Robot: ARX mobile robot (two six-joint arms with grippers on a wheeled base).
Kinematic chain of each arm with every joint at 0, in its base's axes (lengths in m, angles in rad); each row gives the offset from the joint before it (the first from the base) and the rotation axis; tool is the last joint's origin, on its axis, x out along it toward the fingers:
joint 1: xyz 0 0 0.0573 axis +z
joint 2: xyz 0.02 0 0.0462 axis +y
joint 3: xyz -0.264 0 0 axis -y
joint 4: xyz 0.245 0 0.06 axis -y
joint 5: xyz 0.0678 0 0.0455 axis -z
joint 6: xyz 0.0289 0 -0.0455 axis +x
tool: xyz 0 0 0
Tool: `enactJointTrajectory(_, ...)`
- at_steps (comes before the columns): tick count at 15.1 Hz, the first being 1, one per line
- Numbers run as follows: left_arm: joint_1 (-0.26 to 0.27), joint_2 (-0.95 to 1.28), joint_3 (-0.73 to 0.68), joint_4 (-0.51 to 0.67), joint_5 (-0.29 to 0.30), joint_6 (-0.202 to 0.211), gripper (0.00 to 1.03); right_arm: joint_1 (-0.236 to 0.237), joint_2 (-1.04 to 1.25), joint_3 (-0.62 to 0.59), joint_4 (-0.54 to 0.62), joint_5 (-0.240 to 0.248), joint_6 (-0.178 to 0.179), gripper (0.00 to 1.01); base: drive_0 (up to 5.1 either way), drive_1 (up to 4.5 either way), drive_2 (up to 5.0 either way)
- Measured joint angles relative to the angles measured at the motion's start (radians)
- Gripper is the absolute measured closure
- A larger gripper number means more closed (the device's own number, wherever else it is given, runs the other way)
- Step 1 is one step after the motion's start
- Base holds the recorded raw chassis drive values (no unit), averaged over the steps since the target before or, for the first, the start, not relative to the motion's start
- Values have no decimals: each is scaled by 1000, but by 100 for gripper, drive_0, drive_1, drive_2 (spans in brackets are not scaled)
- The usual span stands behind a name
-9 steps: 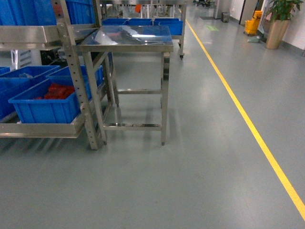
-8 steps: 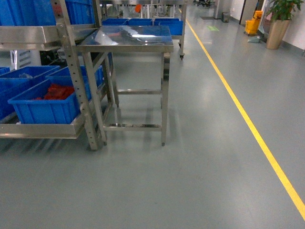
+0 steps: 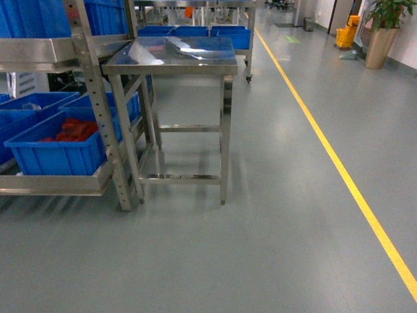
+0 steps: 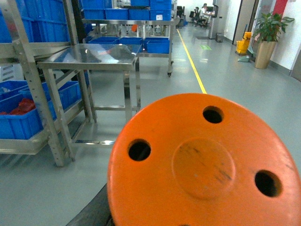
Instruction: Sort blue parts and orange caps into right shelf containers
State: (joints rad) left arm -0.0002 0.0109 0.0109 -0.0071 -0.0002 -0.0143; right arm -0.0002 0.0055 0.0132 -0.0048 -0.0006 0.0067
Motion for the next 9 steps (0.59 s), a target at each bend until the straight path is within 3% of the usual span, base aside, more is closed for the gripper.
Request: enactJointTrajectory(9,0,0,0,0,0,0,61,0,0,0,0,0,0,57,1,433,-430)
